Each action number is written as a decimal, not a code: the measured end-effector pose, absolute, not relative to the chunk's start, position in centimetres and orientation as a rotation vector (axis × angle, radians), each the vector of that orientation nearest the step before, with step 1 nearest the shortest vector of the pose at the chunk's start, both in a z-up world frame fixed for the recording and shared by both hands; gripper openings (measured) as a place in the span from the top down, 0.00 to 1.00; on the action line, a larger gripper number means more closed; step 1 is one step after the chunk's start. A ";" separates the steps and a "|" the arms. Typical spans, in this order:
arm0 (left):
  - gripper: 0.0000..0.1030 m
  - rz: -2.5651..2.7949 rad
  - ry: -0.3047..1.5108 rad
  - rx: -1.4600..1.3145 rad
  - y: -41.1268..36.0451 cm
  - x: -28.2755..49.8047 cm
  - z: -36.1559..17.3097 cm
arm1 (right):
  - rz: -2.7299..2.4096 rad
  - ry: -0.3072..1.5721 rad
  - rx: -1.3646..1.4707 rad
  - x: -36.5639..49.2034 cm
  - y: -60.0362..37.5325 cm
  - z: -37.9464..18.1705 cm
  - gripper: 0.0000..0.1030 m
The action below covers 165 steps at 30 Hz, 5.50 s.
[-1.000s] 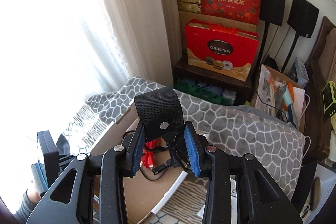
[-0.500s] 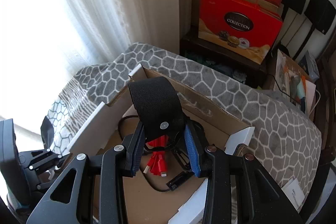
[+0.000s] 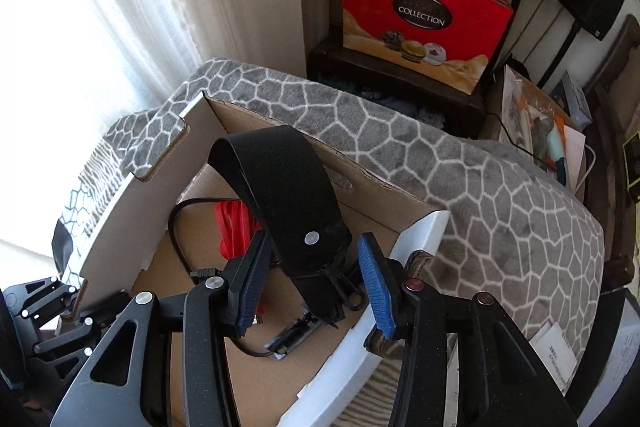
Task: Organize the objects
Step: 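Lower the black strap into the box and open the right tool, then reach the right tool to the white envelope and grasp it, then carry the white envelope into the box and open the right tool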
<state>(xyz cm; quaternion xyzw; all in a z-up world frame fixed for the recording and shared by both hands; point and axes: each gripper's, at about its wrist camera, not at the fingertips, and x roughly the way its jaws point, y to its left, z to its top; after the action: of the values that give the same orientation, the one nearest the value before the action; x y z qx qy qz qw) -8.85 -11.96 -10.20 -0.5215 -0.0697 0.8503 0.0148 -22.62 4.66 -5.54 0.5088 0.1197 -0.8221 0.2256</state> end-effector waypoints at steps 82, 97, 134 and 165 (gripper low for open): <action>0.87 2.662 -0.203 -1.629 -12.1 -9.0 -10.3 | -2.368 -0.631 1.827 -21.2 32.9 -8.9 0.75; 0.87 2.663 -0.201 -1.629 -12.0 -8.9 -10.3 | -2.577 -0.655 1.568 -20.7 34.2 -3.4 0.97; 0.89 2.657 -0.290 -1.593 -12.8 -8.3 -9.0 | -2.121 -0.352 1.382 -16.0 8.2 -2.9 0.97; 0.83 2.659 -0.349 -1.596 -13.2 -8.1 -8.9 | -2.038 -0.423 1.669 -15.0 4.3 -10.7 0.92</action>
<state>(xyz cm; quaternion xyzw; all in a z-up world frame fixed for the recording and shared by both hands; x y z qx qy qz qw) -8.08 -13.25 -8.90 -0.5114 -0.1118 0.8520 0.0104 -15.02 4.30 -10.73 0.6082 -0.1542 -0.7425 0.2345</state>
